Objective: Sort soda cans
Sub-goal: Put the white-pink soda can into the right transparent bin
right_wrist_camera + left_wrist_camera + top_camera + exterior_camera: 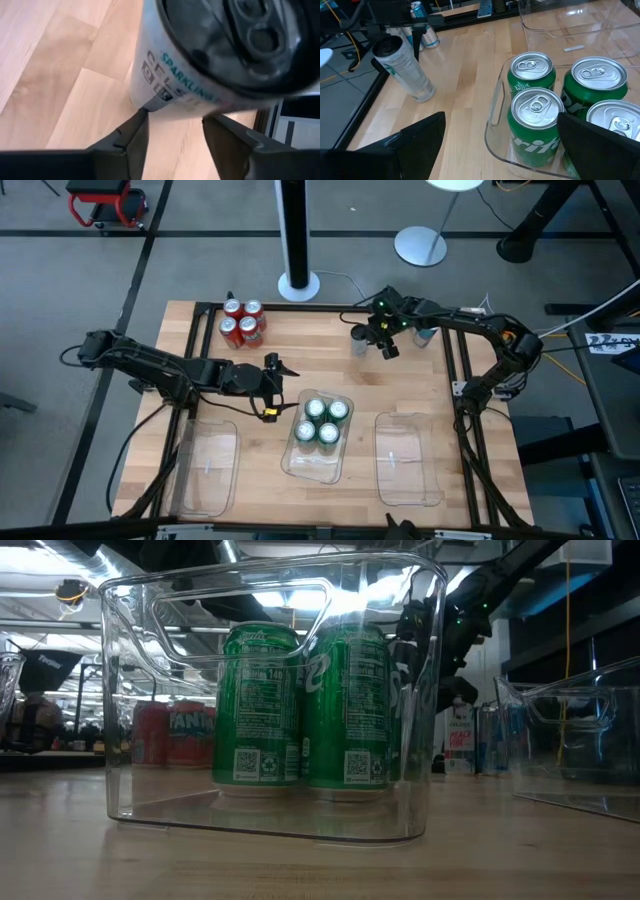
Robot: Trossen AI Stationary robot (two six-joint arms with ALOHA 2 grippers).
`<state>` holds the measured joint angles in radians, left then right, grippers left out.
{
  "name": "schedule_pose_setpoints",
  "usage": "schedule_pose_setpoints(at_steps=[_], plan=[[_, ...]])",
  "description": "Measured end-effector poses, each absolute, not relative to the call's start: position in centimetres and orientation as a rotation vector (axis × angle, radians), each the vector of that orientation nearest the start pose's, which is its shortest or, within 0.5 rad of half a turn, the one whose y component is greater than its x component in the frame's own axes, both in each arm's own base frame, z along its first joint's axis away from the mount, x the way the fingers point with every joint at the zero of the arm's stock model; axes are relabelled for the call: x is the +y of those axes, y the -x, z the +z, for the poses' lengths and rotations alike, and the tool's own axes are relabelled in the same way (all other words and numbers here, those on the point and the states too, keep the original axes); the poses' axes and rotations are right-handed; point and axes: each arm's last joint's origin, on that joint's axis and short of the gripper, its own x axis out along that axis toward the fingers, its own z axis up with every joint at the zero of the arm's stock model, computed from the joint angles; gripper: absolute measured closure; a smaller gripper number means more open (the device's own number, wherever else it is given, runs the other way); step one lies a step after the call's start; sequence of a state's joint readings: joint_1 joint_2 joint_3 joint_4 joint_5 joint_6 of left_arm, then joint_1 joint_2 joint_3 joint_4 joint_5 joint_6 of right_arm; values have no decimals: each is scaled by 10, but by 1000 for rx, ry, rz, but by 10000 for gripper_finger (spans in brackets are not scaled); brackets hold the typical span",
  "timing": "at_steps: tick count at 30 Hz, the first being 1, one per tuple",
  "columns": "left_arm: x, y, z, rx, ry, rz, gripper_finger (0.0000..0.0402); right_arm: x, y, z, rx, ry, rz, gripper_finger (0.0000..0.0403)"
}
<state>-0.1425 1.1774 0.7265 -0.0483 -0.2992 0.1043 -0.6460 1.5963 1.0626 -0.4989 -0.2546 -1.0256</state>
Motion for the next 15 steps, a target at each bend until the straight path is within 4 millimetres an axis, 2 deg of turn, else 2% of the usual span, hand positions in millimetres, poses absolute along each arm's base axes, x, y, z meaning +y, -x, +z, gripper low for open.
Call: schedule_pose_setpoints(at_steps=[3, 6, 15], plan=[[-27, -248, 249, 496, -212, 128, 31, -185, -257, 212, 995, 483, 150, 235], [-27, -248, 249, 496, -212, 128, 31, -185, -257, 212, 996, 482, 150, 227], [-27, -248, 249, 496, -211, 128, 31, -181, -250, 209, 1041, 463, 222, 134]])
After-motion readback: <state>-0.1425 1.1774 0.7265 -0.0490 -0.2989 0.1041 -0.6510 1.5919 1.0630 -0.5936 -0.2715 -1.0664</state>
